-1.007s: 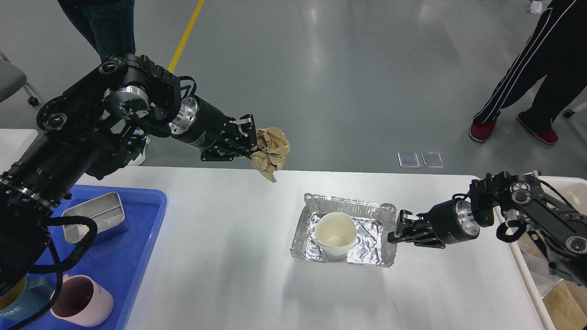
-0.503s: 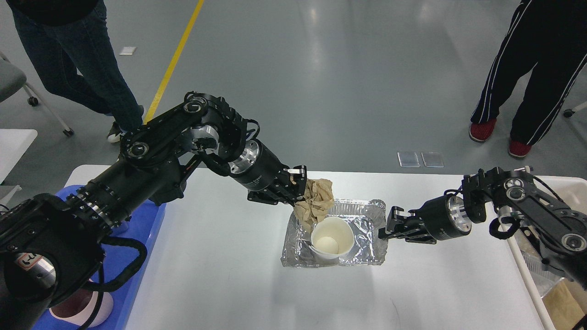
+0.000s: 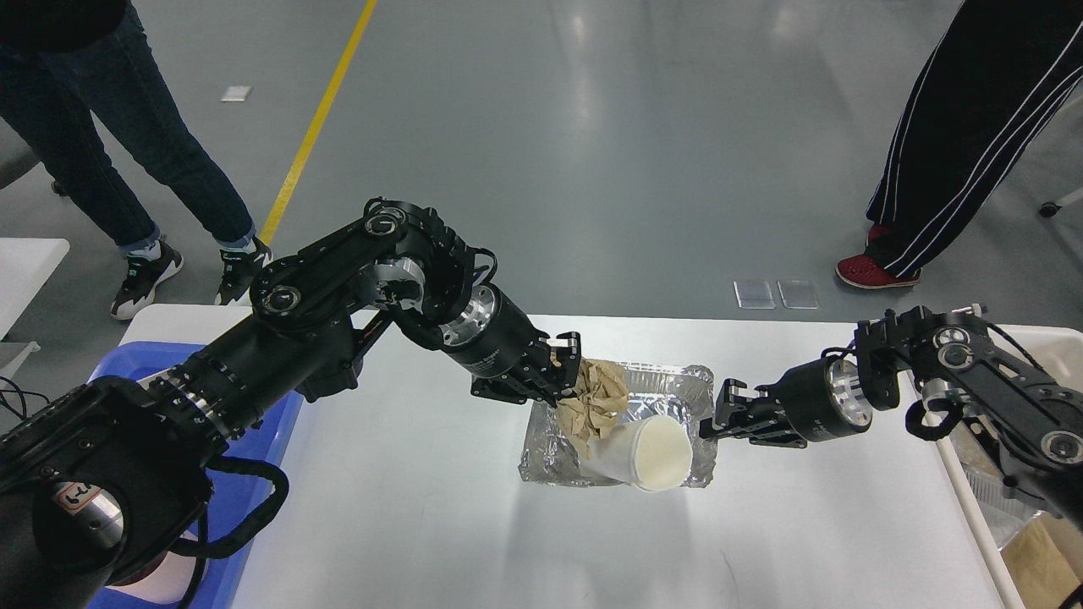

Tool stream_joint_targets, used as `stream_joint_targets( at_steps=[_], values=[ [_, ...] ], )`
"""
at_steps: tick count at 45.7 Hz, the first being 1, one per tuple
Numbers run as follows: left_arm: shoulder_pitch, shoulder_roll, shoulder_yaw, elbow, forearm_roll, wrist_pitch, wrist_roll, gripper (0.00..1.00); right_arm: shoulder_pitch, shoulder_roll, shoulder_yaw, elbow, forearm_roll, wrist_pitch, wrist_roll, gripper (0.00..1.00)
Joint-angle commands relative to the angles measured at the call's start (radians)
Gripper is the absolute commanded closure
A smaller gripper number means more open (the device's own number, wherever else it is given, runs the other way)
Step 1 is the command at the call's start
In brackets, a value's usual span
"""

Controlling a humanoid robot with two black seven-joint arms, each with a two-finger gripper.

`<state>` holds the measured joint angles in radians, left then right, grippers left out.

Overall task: Tidy desktop
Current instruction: 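Lift the brown paper and place it into the foil tray, then open the left gripper and withdraw it upward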

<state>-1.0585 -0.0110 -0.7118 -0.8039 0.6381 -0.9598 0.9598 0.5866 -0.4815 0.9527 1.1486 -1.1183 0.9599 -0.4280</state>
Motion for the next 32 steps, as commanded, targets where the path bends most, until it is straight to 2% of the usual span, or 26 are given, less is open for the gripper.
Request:
stream_joint_targets(
  at_steps=[1,4,5,8,9,12,16,32],
  values=[
    [0.006,0.002,0.0,-0.001,0.0,0.0,0.0,0.81,-0.001,0.004,0.0,0.0,-0.001,0.0,0.0,1.0],
    [0.006,0.003,0.0,-0.001,0.0,0.0,0.0,0.71,-0.001,0.004,0.0,0.0,-0.003,0.0,0.0,1.0],
    [0.008,0.005,0.0,-0.001,-0.001,0.0,0.0,0.65,-0.001,0.006,0.0,0.0,-0.003,0.0,0.0,1.0],
    [0.012,0.008,-0.001,-0.001,-0.001,0.0,0.0,0.37,-0.001,0.006,0.0,0.0,-0.005,0.0,0.0,1.0],
    [0.014,0.009,-0.002,-0.001,-0.001,0.0,0.0,0.31,-0.001,0.006,0.0,-0.001,-0.005,0.0,0.0,1.0],
    [0.014,0.012,-0.002,-0.001,-0.001,0.0,0.0,0.23,-0.002,0.004,-0.002,0.0,-0.005,0.0,0.0,1.0],
    [0.015,0.019,-0.003,0.0,-0.003,0.0,0.0,0.04,-0.005,0.003,0.0,0.0,-0.006,0.0,0.0,1.0],
    [0.06,0.052,-0.002,0.005,-0.011,0.0,0.0,0.03,-0.01,-0.003,0.0,-0.001,-0.006,0.0,0.0,1.0]
  ],
)
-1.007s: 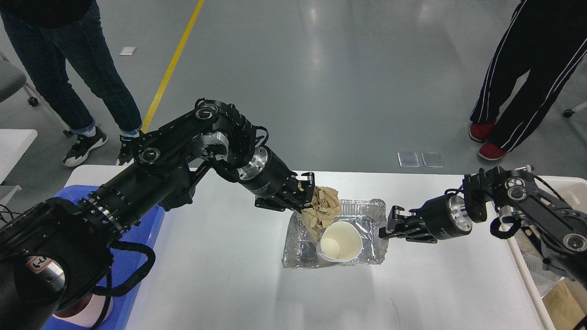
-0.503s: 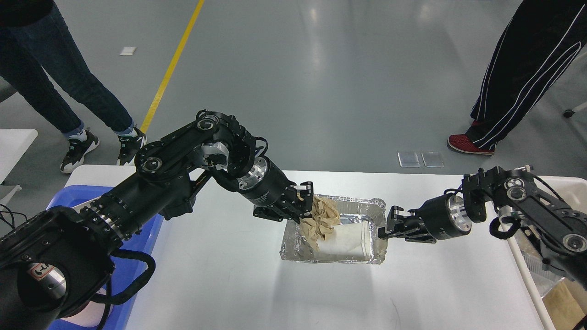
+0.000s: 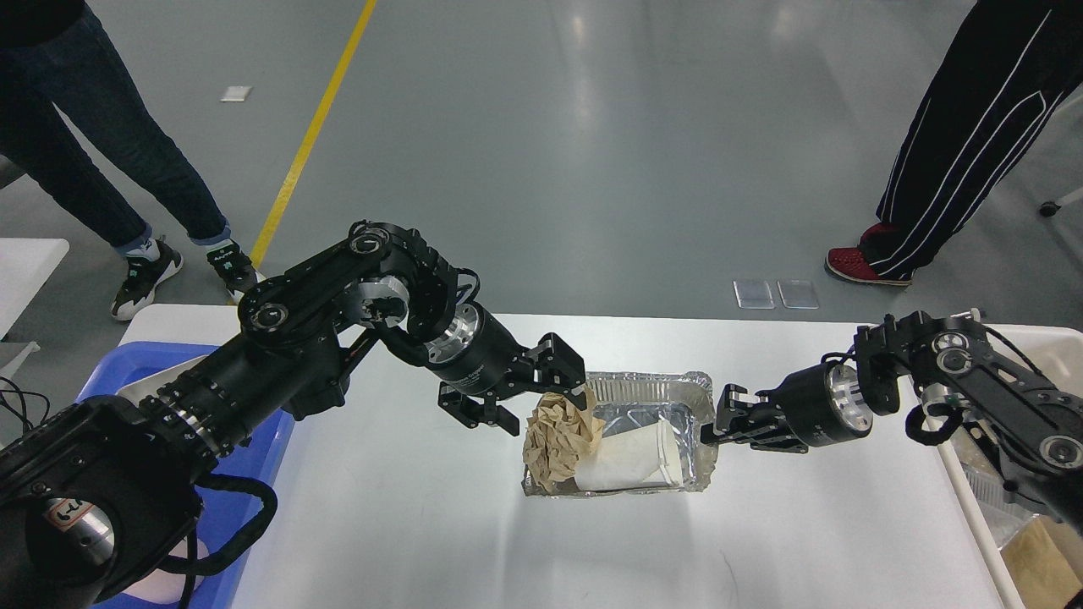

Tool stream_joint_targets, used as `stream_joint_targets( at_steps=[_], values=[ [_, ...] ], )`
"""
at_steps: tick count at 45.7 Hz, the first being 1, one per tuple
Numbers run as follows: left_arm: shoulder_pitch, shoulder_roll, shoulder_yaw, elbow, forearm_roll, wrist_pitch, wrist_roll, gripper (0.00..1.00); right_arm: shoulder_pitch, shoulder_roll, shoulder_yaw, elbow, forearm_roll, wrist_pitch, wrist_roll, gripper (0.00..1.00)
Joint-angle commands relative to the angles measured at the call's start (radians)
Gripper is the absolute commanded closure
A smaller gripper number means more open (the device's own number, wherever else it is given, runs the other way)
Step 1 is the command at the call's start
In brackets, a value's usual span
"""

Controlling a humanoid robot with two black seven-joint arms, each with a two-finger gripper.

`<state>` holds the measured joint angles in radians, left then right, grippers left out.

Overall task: Tidy desktop
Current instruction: 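Open the left gripper and withdraw it upward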

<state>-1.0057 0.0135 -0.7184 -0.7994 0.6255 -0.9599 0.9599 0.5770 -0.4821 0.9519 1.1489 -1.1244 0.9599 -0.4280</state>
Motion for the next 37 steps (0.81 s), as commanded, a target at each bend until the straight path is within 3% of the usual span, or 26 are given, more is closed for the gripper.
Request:
stream_joint_targets(
  at_steps=[1,16,28,37],
  values=[
    [0.009,0.037,0.005,0.0,0.003,0.0,0.0,0.03,0.0,-0.003,0.001,0.0,0.0,0.0,0.0,1.0],
    [0.036,0.201,-0.038,-0.001,-0.015,0.0,0.0,0.03,0.0,-0.004,0.007,-0.002,0.0,0.0,0.0,1.0],
    [0.038,0.192,-0.357,0.025,-0.222,0.0,0.0,0.03,0.001,-0.023,0.011,0.0,0.002,0.0,0.0,1.0],
    [0.038,0.191,-0.467,0.037,-0.398,0.0,0.0,0.03,0.007,-0.024,0.011,-0.002,0.003,0.0,0.0,1.0]
  ],
)
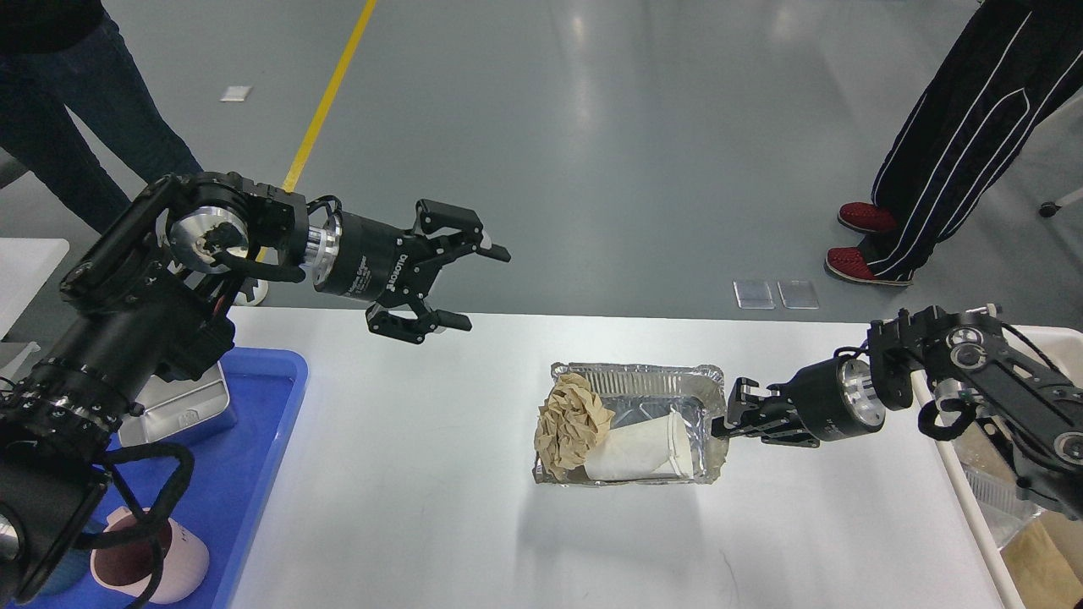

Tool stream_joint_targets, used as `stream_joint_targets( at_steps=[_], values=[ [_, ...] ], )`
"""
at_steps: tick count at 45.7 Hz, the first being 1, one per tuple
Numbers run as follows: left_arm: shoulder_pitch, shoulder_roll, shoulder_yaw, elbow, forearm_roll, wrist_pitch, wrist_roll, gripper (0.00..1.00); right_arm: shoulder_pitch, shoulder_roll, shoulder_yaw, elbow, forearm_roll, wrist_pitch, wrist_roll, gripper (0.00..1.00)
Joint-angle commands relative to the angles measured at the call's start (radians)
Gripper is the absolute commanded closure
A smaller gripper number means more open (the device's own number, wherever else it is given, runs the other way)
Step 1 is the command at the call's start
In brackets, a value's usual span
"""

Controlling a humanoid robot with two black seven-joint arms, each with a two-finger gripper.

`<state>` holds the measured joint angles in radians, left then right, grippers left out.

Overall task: Tidy desktop
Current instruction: 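Open the left gripper and withdraw it upward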

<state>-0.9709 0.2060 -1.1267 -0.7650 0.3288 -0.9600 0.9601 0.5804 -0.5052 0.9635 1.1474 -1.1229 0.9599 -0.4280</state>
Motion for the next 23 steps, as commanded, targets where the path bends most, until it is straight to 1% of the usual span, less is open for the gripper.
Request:
stream_joint_targets(
  at_steps=[1,3,5,7,9,11,13,16,18,19,21,22,23],
  values=[
    [0.003,-0.002,-0.071,0.004,-0.125,0.0,0.0,0.03,0.004,-0.001,0.0,0.0,0.002,0.0,0.0,1.0],
    [0.005,-0.01,-0.091,0.016,-0.16,0.0,0.0,0.03,0.003,-0.003,0.001,-0.003,0.002,0.0,0.0,1.0],
    [0.006,-0.023,-0.103,0.039,-0.172,0.0,-0.049,0.03,0.003,-0.006,0.006,-0.002,0.002,0.0,0.0,1.0],
    [0.006,-0.042,-0.116,0.062,-0.183,0.007,-0.124,0.03,0.001,-0.009,0.009,0.0,0.003,0.0,0.0,1.0],
    [0.008,-0.06,-0.142,0.079,-0.188,0.018,-0.228,0.03,-0.001,-0.009,0.015,0.0,0.003,0.0,0.0,1.0],
    [0.008,-0.074,-0.194,0.095,-0.197,0.039,-0.355,0.03,-0.004,-0.009,0.023,0.002,0.006,0.0,0.0,1.0],
    [0.011,-0.091,-0.252,0.107,-0.205,0.072,-0.493,0.03,-0.008,-0.009,0.035,0.0,0.008,0.0,0.0,1.0],
    [0.021,-0.109,-0.312,0.118,-0.206,0.144,-0.694,0.03,-0.013,-0.013,0.041,0.0,0.008,0.0,0.0,1.0],
    [0.029,-0.12,-0.334,0.134,-0.208,0.206,-0.808,0.03,-0.016,-0.019,0.043,-0.002,0.008,0.0,0.0,1.0],
    [0.032,-0.126,-0.34,0.142,-0.208,0.242,-0.852,0.03,-0.016,-0.021,0.044,-0.002,0.009,0.0,0.0,1.0],
    [0.041,-0.134,-0.344,0.154,-0.214,0.317,-0.923,0.03,-0.019,-0.023,0.046,-0.002,0.012,0.0,0.002,1.0],
    [0.047,-0.137,-0.346,0.156,-0.218,0.357,-0.949,0.03,-0.024,-0.023,0.047,-0.002,0.017,0.0,0.002,1.0],
    [0.058,-0.138,-0.346,0.158,-0.224,0.398,-0.963,0.03,-0.027,-0.023,0.052,0.0,0.026,0.0,0.0,1.0]
  ],
)
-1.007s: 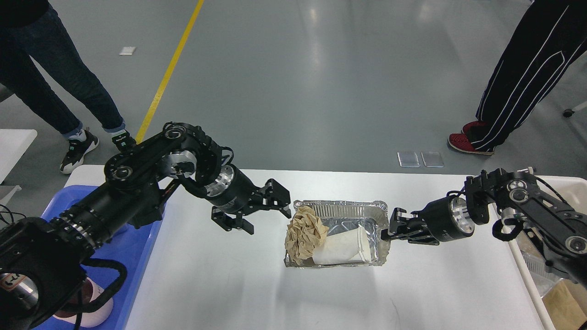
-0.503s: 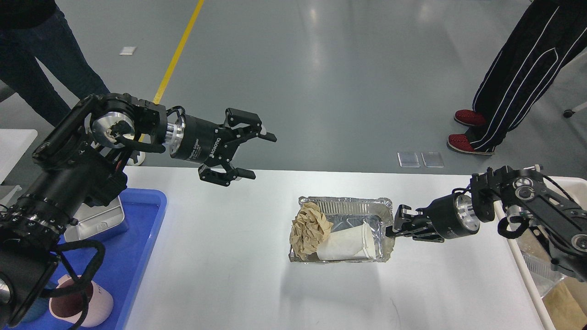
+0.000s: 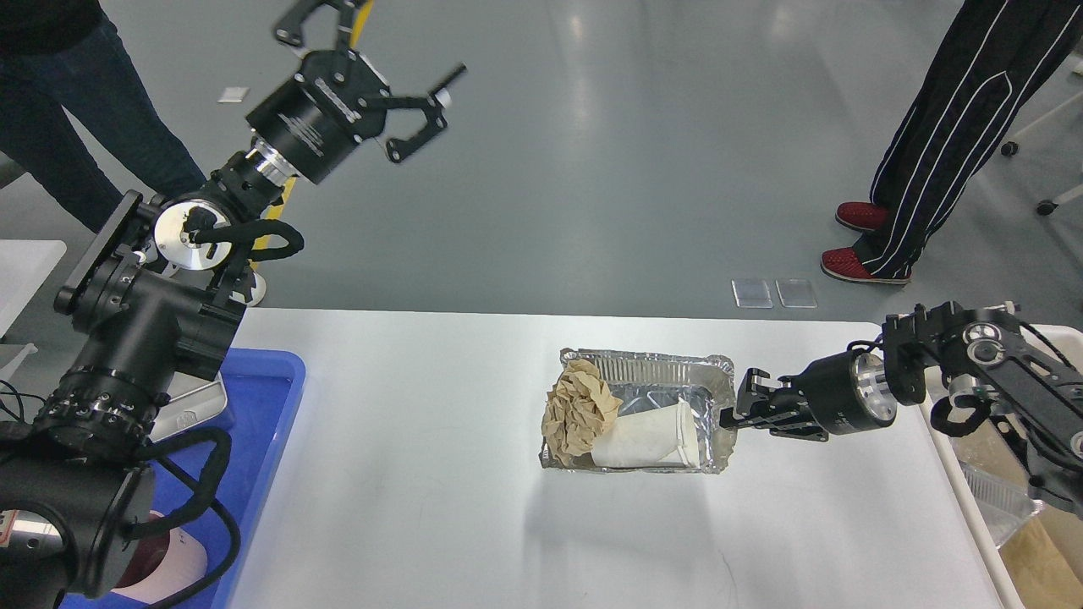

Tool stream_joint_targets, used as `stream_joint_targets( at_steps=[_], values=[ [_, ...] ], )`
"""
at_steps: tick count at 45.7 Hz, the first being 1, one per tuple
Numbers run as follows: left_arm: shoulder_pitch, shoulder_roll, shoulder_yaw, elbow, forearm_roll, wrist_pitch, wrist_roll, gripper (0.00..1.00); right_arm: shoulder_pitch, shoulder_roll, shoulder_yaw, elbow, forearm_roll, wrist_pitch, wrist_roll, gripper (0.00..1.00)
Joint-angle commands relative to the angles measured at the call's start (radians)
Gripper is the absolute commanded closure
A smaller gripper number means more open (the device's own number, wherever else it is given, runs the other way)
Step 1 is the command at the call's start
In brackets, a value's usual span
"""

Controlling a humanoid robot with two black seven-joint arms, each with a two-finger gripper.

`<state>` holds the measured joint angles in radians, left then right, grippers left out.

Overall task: Tidy desktop
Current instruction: 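Open the left gripper and withdraw it upward, then drag the foil tray with the right gripper and tip it into the white bin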

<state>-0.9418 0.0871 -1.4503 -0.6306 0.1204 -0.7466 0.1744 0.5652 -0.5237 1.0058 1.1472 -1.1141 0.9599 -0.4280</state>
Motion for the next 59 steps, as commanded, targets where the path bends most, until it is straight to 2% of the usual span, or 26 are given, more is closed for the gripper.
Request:
stream_joint_targets(
  at_steps=[1,3,11,28,37,48,59],
  values=[
    [0.044,-0.02,-0.022,0.025,-0.024,0.212,-0.18,0.03,-0.014,-0.004,0.017,-0.001,0.025,0.0,0.002,1.0],
    [0.072,-0.015,-0.021,0.025,-0.034,0.249,-0.174,0.03,-0.021,-0.004,0.036,-0.001,0.037,0.0,0.0,1.0],
    [0.133,-0.046,-0.024,0.029,-0.129,0.219,-0.167,0.03,-0.036,-0.006,0.06,-0.007,0.043,0.0,0.0,1.0],
    [0.187,-0.084,-0.022,0.028,-0.214,0.233,-0.168,0.03,-0.073,-0.01,0.151,-0.007,0.045,0.0,0.0,1.0],
    [0.213,-0.069,-0.015,0.028,-0.209,0.239,-0.171,0.03,-0.114,-0.091,0.2,-0.035,0.077,0.0,0.0,1.0],
    [0.209,-0.033,-0.015,0.028,-0.208,0.28,-0.176,0.03,-0.226,-0.256,0.224,-0.058,0.35,0.0,0.002,1.0],
    [0.21,-0.007,-0.015,0.028,-0.208,0.34,-0.177,0.03,-0.375,-0.289,0.461,-0.112,0.485,0.0,0.003,1.0]
  ],
)
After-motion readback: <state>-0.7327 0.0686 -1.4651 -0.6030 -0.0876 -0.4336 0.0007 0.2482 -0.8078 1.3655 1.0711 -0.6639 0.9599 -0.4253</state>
